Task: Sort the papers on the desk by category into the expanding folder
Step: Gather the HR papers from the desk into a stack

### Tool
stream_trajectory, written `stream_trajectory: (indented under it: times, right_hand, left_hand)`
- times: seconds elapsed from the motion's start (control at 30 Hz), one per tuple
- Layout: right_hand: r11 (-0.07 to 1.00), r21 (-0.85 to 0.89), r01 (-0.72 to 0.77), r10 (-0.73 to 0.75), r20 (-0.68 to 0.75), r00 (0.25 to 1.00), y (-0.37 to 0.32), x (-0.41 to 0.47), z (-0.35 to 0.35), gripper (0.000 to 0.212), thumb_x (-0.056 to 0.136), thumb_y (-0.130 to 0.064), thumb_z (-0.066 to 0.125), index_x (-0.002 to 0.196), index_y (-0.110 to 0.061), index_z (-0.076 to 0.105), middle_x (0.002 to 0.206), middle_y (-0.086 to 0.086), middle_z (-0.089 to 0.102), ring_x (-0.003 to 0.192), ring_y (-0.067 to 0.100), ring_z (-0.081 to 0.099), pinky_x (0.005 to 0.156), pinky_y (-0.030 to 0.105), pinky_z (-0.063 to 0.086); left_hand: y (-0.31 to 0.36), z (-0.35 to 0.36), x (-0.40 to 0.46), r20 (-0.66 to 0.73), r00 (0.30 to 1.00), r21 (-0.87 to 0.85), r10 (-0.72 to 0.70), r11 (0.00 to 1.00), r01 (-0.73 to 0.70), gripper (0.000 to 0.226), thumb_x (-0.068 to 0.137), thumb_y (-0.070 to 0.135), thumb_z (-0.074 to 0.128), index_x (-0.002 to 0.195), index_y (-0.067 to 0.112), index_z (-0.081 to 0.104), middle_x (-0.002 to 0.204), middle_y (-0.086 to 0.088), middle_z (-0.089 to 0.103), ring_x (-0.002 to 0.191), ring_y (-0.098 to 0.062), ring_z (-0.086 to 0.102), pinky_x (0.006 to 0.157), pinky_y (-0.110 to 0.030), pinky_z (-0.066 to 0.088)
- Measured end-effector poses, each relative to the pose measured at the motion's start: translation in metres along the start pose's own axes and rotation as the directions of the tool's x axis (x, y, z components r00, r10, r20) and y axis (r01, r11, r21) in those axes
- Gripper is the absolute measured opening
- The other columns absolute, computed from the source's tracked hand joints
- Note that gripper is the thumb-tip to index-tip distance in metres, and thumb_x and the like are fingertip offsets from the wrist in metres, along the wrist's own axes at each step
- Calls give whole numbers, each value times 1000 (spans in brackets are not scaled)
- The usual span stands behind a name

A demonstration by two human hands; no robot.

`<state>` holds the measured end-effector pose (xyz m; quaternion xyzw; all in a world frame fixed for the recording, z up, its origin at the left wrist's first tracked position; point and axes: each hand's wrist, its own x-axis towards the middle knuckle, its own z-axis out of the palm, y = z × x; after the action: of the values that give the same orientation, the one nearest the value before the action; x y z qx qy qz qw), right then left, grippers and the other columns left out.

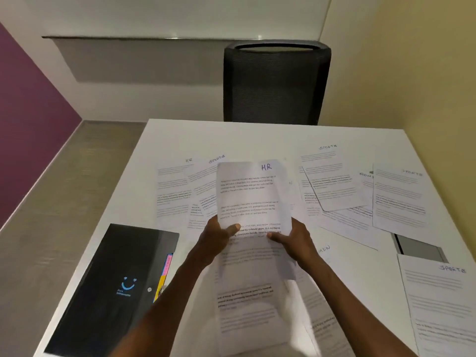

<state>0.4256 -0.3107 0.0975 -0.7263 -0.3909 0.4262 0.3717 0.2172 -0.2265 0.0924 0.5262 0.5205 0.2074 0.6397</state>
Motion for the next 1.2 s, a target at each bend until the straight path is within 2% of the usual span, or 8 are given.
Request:
stream_trajectory:
  times: [0.27,0.33,0.4,0.5,0.57,0.77,0.93,1.2]
  right_hand:
    - [998,-56,-10,19,160,987,-41,46,86,14,84,-31,73,92,-22,65,78,-18,65,68,-8,58,58,6,40]
    - [999,-32,-31,35,122,992,-49,58,113,38,91,-42,64,70,-12,51,59,-8,51,51,3,45,52,11,34]
    - [997,1,-74,74,66,995,-54,73,138,50,94,-43,58,67,-2,48,60,3,52,54,13,48,58,23,41]
    - [995,-100,-30,34,40,999,-63,104,174,29,91,-27,62,77,-2,64,75,0,69,66,14,64,67,28,53]
    - [965,-257,56,-45,51,998,-74,128,196,20,88,-21,65,80,-2,66,78,-2,69,72,11,65,67,18,49]
    - [885,-458,77,-71,31,997,-116,213,240,14,85,-23,68,83,-10,64,93,8,70,91,25,63,70,26,40]
    - [815,-575,67,-71,16,997,-137,283,265,46,84,-40,70,106,0,63,109,15,65,109,33,59,87,37,48]
    - [669,-741,-65,45,-47,998,-143,340,290,87,71,-61,75,131,-3,47,132,13,46,128,29,39,99,44,42]
  left_hand:
    - [-6,-100,9,-145,988,-112,-53,993,37,19,101,22,54,111,8,62,91,-8,76,82,-25,75,70,-39,62]
    - [-14,-129,13,-222,968,-169,-118,982,81,20,99,25,58,109,9,65,94,-11,76,83,-28,74,72,-43,61]
    - [-23,-160,16,-301,943,-220,-144,972,78,19,98,25,60,108,11,66,99,-13,74,90,-33,72,81,-50,59]
    - [-35,-206,19,-347,928,-237,-136,970,54,18,98,23,59,111,12,65,104,-14,72,96,-34,69,82,-51,58]
    - [-42,-231,20,-384,915,-246,-127,969,31,16,99,20,57,112,14,64,103,-11,71,93,-29,69,78,-44,58]
    - [-60,-274,35,-444,884,-303,-147,953,6,16,99,18,57,110,27,63,97,4,72,87,-15,70,64,-29,55]
    - [-73,-290,58,-464,863,-374,-202,927,16,32,98,20,59,130,20,58,110,0,69,97,-19,67,72,-33,54]
    - [-82,-298,81,-499,835,-411,-230,912,5,23,97,18,60,111,36,59,101,7,70,90,-13,68,68,-33,54]
